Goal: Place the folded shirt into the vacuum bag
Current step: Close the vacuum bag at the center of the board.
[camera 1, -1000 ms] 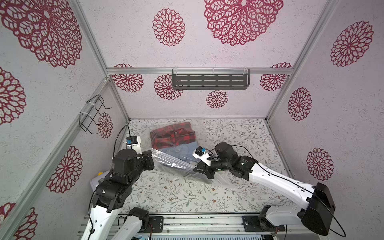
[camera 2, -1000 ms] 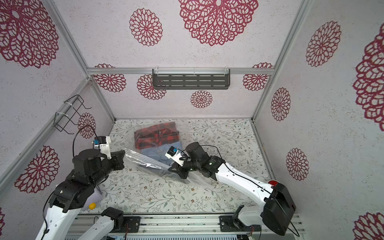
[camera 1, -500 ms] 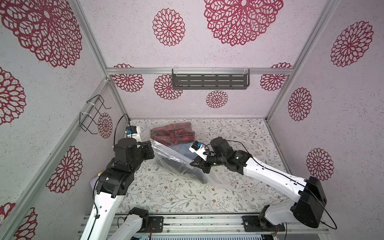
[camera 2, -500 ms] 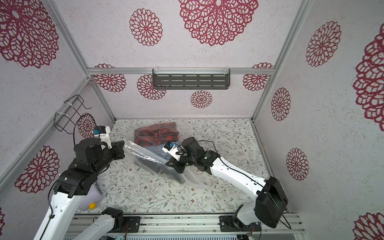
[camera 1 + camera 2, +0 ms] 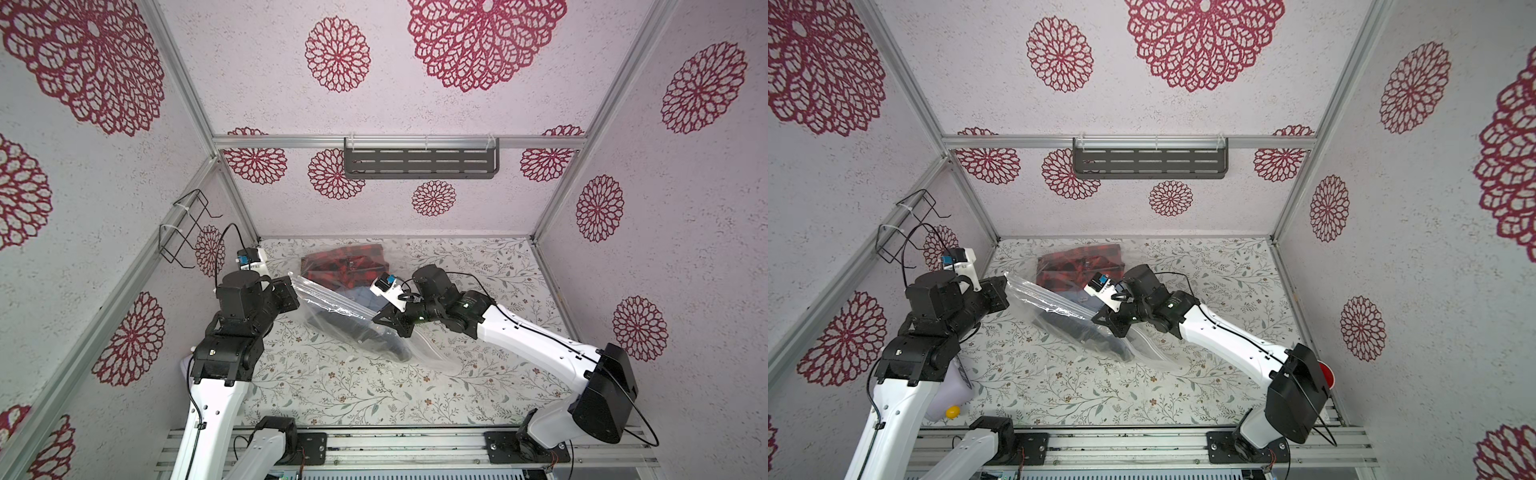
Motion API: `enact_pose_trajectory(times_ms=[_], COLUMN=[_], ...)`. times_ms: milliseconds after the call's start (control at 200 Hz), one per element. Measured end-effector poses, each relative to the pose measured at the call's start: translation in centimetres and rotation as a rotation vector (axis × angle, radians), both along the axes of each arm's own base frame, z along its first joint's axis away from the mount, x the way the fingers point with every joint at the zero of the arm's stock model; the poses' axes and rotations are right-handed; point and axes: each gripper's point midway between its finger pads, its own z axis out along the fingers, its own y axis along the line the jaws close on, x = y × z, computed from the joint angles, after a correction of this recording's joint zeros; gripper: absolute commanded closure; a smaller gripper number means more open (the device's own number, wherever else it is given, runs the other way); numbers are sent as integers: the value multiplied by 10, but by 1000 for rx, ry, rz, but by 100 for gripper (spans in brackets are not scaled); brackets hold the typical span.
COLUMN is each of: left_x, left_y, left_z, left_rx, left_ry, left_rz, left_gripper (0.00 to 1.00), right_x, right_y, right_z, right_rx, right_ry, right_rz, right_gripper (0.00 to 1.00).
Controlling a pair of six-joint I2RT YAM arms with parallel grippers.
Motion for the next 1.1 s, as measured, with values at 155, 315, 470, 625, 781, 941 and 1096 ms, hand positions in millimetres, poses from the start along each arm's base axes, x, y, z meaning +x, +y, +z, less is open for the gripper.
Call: enact_pose_trajectory(times_ms=[155,315,470,625,781,941,1096], left_x=[1,2,2,1,1,1,4], left_y=[8,18,26,32,34,36,38], left_z=[-1,-3,-3,-3,-2,-2,-3], left_rx=[-30,-53,-75,-92,-103,-114,-127], left_ry=[3,2,0,-1,-2,-3,-1], left_rz=[19,44,64,76,80,83,90], left_gripper=[100,100,100,100,100,100,100], right_x=[0,-2,-3,-2,-1,0,0], right_y=[-1,-3,-6,-9,-15,-23,-31], right_z=[-1,-5,-9,-10,-10,-10,-12], right_rx=[-6,-23,-36,-52,-72,-96,-120], right_ry=[4,17,24,22,24,25,31], right_rz=[-2,-5,-10,-25,-52,-88,-120], right_gripper=[100,100,100,100,100,100,100])
